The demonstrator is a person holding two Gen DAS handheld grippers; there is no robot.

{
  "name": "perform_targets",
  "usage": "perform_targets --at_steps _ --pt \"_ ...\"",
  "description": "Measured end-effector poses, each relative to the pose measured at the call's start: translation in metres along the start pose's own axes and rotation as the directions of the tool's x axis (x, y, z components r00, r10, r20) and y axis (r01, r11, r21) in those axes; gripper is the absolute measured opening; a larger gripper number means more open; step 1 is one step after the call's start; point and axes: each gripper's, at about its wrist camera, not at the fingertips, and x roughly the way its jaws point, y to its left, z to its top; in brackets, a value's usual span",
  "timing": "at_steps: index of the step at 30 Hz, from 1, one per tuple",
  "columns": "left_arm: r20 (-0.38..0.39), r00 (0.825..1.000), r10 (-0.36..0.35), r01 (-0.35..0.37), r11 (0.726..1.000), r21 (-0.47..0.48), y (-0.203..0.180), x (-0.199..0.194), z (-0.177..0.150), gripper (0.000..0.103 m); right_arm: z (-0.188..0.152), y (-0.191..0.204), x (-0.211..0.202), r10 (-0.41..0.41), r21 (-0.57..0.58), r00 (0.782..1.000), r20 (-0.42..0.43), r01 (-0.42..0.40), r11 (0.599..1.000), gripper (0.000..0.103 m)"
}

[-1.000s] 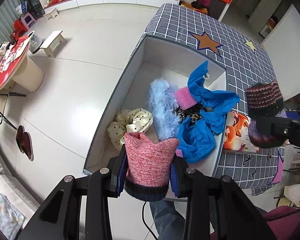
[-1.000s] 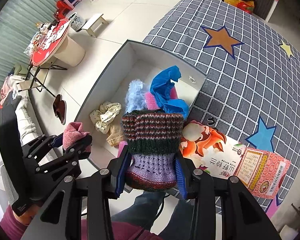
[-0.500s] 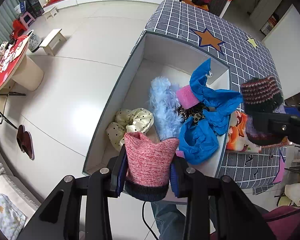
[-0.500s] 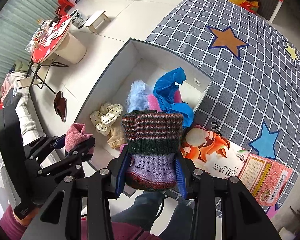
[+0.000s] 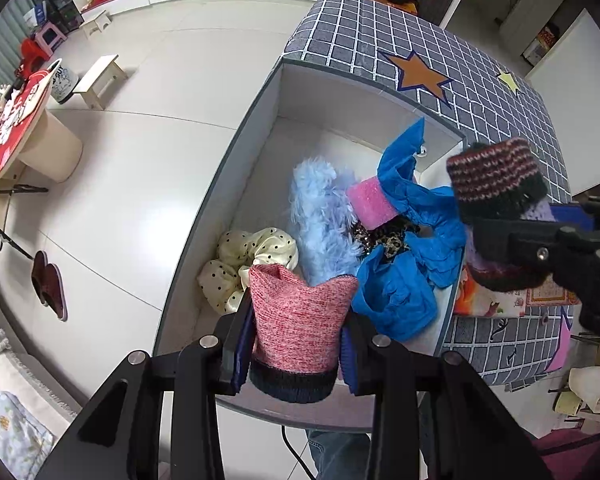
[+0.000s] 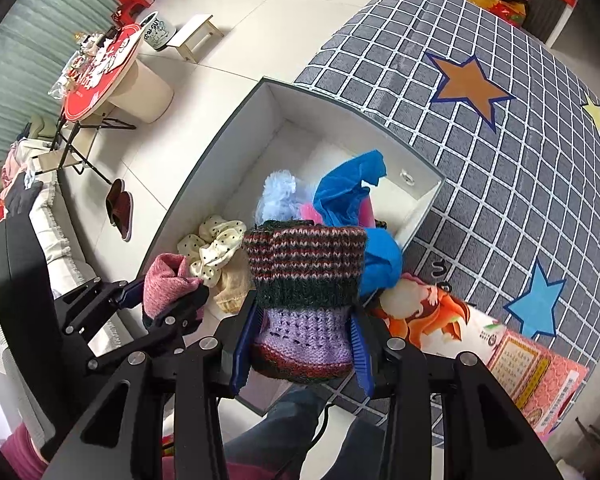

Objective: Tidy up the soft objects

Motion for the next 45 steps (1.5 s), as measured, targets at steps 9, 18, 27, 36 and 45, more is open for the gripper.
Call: perform_targets --at_steps 9,18,27,36,45 --pt "0.008 1.0 -0.014 0.014 1.0 -0.025 0.001 -0.001 -0.001 0.082 0.007 0.001 0.004 -0.002 -0.014 1.0 -0.012 0.002 1.0 0.054" --pt "0.086 0.995 0.056 -0.057 0.998 0.011 -0.006 -0.01 -0.004 0.094 0.006 0.001 -0.001 -0.022 -0.019 1.0 0.006 0.022 1.0 0.086" --pt "0.153 0.981 0.122 -0.127 0.992 0.024 -0.006 -0.017 -0.002 0.103 -0.002 -0.004 0.003 -0.03 0.003 0.999 -0.025 0.03 1.0 0.102" --pt "0.087 0.994 0.069 -0.072 0.997 0.032 -0.005 -0.016 -0.019 0.103 -0.023 -0.001 -0.018 -0.101 0.018 0.992 0.078 0.1 0.995 0.103" --pt "0.115 0.991 0.071 -0.075 0.997 0.031 -0.005 -0.029 -0.025 0.103 -0.037 0.003 -0.015 -0.097 0.041 0.993 0.07 0.094 0.995 0.103"
